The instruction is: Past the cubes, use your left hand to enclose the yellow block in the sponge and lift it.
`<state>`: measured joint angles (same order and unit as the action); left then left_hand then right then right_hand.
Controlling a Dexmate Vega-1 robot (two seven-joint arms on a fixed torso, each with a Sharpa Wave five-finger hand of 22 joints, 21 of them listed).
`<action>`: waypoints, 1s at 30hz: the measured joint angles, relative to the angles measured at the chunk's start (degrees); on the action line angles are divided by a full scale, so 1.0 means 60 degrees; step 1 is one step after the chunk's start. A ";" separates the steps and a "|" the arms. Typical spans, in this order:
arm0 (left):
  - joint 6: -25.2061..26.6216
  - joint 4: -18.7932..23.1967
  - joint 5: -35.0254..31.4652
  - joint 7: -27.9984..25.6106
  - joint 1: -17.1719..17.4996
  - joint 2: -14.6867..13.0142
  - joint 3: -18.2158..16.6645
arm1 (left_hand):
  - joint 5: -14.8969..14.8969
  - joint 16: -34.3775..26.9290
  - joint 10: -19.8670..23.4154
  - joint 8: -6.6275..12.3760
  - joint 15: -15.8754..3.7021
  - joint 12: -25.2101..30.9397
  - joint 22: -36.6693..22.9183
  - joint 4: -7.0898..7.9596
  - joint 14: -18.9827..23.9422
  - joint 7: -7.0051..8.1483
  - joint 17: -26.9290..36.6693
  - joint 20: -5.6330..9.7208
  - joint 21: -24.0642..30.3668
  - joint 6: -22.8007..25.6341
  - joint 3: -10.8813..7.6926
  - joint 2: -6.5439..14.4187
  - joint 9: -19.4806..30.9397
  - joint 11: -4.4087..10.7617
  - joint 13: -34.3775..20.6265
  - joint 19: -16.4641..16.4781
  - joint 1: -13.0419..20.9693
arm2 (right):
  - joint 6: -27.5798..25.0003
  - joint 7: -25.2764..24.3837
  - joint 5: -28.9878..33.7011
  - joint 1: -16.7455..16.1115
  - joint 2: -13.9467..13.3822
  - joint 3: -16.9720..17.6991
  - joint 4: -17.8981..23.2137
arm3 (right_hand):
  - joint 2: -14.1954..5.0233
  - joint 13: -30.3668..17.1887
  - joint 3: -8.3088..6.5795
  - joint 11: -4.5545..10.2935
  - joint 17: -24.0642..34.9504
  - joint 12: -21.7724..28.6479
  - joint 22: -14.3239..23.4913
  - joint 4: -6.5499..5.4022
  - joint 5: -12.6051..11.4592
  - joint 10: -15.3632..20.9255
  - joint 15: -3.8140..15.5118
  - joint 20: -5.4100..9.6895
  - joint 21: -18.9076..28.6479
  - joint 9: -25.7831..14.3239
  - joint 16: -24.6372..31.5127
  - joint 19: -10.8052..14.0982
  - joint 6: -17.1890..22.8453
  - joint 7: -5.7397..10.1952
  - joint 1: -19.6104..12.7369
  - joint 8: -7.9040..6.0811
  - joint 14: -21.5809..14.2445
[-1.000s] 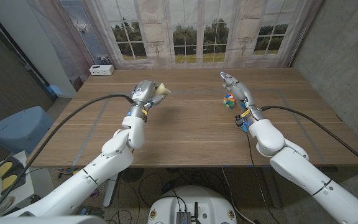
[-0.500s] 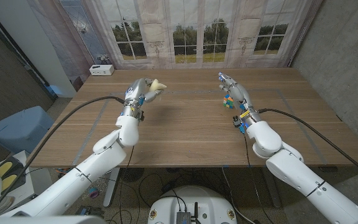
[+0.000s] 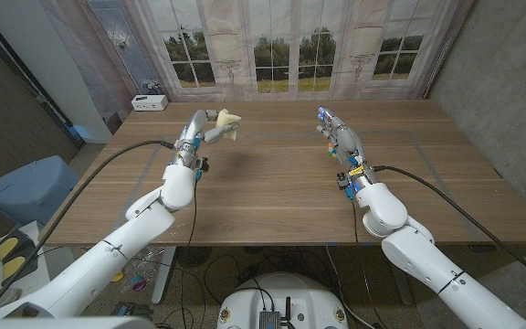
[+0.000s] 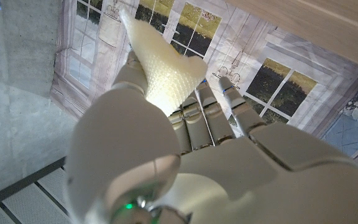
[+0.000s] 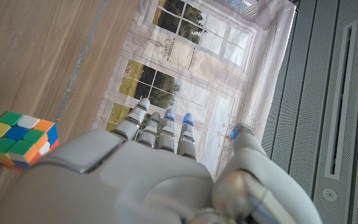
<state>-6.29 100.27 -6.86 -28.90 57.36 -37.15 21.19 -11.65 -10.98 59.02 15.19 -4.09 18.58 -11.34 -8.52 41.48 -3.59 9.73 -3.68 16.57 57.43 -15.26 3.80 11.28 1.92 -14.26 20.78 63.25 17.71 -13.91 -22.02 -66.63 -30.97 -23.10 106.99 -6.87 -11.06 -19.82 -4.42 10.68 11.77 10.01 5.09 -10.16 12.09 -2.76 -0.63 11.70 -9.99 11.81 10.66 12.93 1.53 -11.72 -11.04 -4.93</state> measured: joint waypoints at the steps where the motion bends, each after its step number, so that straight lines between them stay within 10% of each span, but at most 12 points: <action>1: -0.0108 -0.0065 0.0135 0.0065 -0.0017 0.0009 -0.0029 | 0.0000 0.0000 0.0015 0.0000 0.0000 -0.0008 0.0000 -0.0004 0.0000 0.0001 0.0000 0.0000 0.0000 0.0001 -0.0005 0.0000 0.0000 -0.0014 0.0000 0.0000 0.0000 | 0.0120 0.0042 -0.0052 -0.0006 0.0037 -0.0008 -0.0049 | 0.0000 0.0000 0.0000 0.0001 0.0000 0.0020 0.0000 0.0000 0.0000 -0.0001 0.0000 -0.0033 0.0000 0.0000 0.0014 0.0033 0.0015 -0.0015 0.0000 0.0000 0.0000; 26: -0.1664 -0.1077 0.2725 0.1669 -0.0351 0.0224 -0.0330 | 0.0074 -0.0001 0.0057 -0.0122 -0.0050 -0.0048 -0.0048 -0.0053 0.0121 -0.0028 0.0000 -0.0145 0.0075 0.0067 -0.0104 -0.0013 0.0079 -0.0056 -0.0058 -0.0043 0.0013 | 0.1531 0.0834 -0.0936 0.0331 0.1001 -0.0258 -0.1583 | 0.0038 0.0001 0.0040 -0.0170 0.0000 0.0023 0.0001 0.0039 0.0000 0.0170 -0.0069 -0.0067 -0.0001 0.0000 0.0027 0.0170 0.0133 -0.0135 0.0040 0.0000 -0.0238; 30: -0.1872 -0.1077 0.2761 0.1770 -0.0351 0.0224 -0.0330 | 0.0182 0.0066 -0.0288 -0.0491 -0.0050 -0.0333 -0.0086 0.0110 0.0120 0.0608 0.0000 -0.0364 0.0075 -0.0193 -0.0046 -0.0006 0.0097 0.0289 -0.0159 -0.0262 0.0006 | 0.1531 0.0834 -0.0936 0.0396 0.1083 -0.0298 -0.1664 | 0.0046 0.0001 0.0040 -0.0170 0.0000 0.0023 0.0001 0.0039 0.0000 0.0169 -0.0069 -0.0104 -0.0001 0.0000 0.0027 0.0207 0.0133 -0.0135 0.0048 0.0000 -0.0238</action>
<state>-17.53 93.81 9.70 -18.28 55.25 -35.81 19.21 -10.56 -10.59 57.30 12.24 -4.39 16.58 -11.85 -7.86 42.20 0.06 9.73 -5.86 17.02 56.27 -15.53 3.77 11.86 3.66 -15.21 19.20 63.29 26.89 -8.90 -27.63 -64.25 -24.47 -24.89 97.01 -6.59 -11.05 -19.58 -5.44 10.68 11.90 10.02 5.32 -10.16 13.11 -3.17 -1.25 11.70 -9.99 11.97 11.90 13.72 0.72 -11.43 -11.04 -6.36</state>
